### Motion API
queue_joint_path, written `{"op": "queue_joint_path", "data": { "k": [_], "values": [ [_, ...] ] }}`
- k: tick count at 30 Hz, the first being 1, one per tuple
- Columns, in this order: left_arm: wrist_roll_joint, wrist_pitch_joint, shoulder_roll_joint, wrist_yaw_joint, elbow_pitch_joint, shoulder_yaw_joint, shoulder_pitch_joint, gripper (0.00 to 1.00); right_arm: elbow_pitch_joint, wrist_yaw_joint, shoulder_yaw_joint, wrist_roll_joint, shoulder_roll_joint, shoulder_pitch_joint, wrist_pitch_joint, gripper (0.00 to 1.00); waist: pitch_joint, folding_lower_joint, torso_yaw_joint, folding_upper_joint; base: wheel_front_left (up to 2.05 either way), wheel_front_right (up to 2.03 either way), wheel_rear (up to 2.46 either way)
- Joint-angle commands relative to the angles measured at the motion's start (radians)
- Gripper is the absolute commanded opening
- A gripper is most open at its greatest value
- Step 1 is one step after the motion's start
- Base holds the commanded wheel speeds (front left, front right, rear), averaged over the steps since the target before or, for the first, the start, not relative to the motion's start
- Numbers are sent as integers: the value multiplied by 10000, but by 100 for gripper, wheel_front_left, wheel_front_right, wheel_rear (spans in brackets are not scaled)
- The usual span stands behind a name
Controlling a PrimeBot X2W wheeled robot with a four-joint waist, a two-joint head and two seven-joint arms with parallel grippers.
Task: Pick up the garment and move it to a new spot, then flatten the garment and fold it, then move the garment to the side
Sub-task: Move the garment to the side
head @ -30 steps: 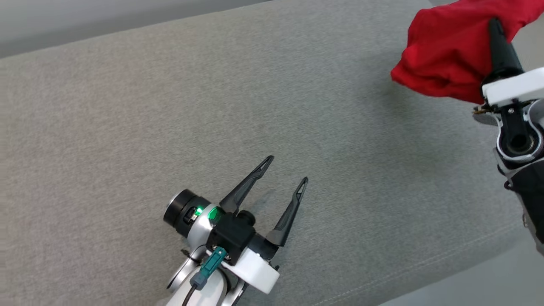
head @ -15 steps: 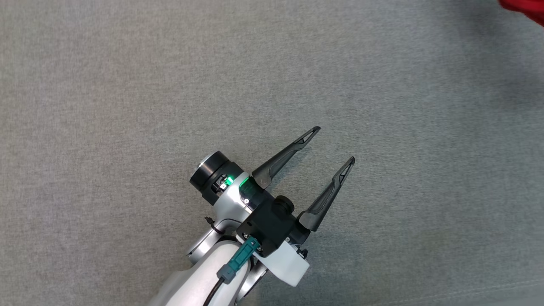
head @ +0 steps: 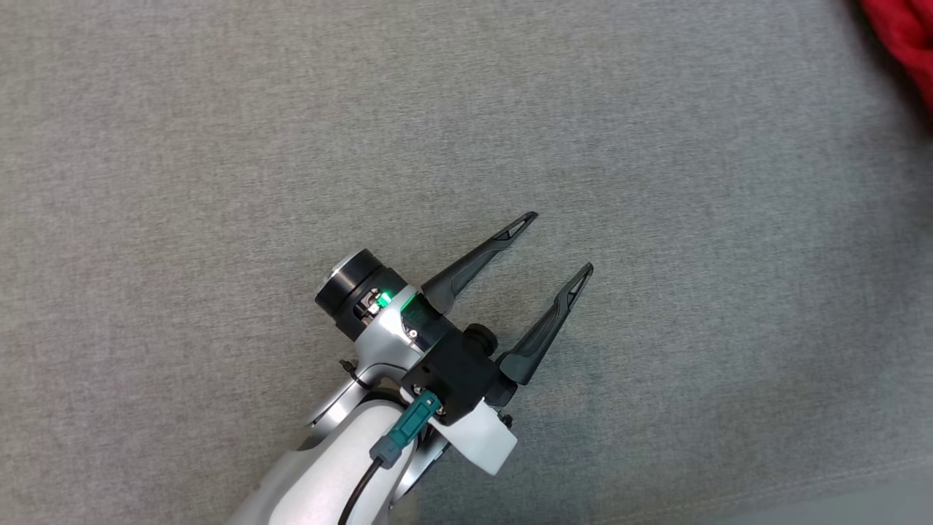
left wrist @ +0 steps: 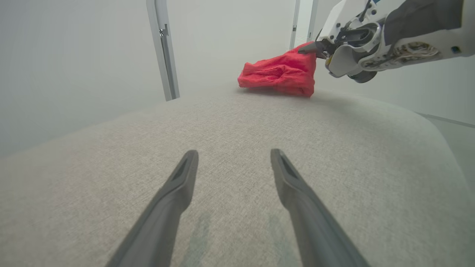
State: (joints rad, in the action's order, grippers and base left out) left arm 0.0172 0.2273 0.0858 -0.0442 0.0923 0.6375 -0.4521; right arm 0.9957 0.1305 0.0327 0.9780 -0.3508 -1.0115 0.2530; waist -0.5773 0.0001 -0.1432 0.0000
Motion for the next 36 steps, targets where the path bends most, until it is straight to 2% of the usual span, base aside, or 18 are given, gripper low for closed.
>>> {"op": "queue_joint_path", "data": {
  "k": [1, 10, 11, 12, 13, 14, 15, 16, 22, 25, 28, 31, 34, 36],
  "values": [
    [-149, -55, 51, 5, -196, -213, -168, 100, -121, 2, 211, -305, -48, 310, 87, 0, 50, -1, -193, 0, 0, 0, 0],
    [-194, -179, 276, -30, -22, -6, -97, 100, 968, 2, 1224, -1573, 391, 496, 87, 0, 163, -1, -343, 0, 0, 0, 0],
    [-182, -198, 287, -29, -14, 6, -88, 100, 1086, 2, 1309, -1728, 384, 476, 87, 5, 156, -1, -345, 0, 0, 0, 0],
    [-175, -216, 298, -29, -7, 18, -90, 100, 1212, 2, 1434, -1900, 365, 459, 87, 29, 156, -1, -343, 0, 0, 0, 0],
    [-168, -232, 304, -29, 0, 30, -100, 100, 1311, 2, 1588, -2080, 352, 440, 87, 47, 163, -1, -339, 0, 0, 0, 0],
    [-156, -248, 303, -28, 5, 40, -112, 100, 1394, 2, 1726, -2275, 351, 433, 87, 50, 177, -1, -332, 0, 0, 0, 0],
    [-142, -260, 301, -25, 10, 47, -125, 100, 1485, 2, 1869, -2463, 353, 429, 87, 87, 197, -1, -323, 0, 0, 0, 0],
    [-126, -268, 296, -19, 17, 53, -138, 100, 1548, 2, 2024, -2668, 327, 427, 87, 100, 224, -1, -314, 0, 0, 0, 0],
    [129, -158, 160, 127, 191, 20, -92, 100, 1675, 2, 3390, -4829, -222, 746, 87, 100, 707, -1, -185, 0, 0, 0, 0],
    [374, -39, 60, 274, 351, -60, 50, 100, 1033, 2, 4544, -6351, -211, 1043, 87, 100, 1135, -1, -79, 0, 0, 0, 0],
    [638, 88, -17, 442, 524, -168, 260, 100, 163, 2, 5429, -7863, 408, 1321, 87, 100, 1645, -1, 52, 0, 0, 0, 0],
    [927, 185, -82, 619, 660, -312, 500, 100, -678, 2, 5720, -9063, 1171, 1567, 87, 100, 2160, -1, 195, 0, 0, 0, 0],
    [1277, 250, -144, 777, 747, -494, 732, 100, -1298, 2, 5399, -9699, 1853, 1835, 87, 100, 2675, -1, 365, 0, 0, 0, 0],
    [1477, 278, -171, 884, 821, -632, 862, 100, -1633, 2, 4834, -9784, 2208, 2067, 87, 100, 3012, -1, 501, 0, 0, 0, 0]
  ]
}}
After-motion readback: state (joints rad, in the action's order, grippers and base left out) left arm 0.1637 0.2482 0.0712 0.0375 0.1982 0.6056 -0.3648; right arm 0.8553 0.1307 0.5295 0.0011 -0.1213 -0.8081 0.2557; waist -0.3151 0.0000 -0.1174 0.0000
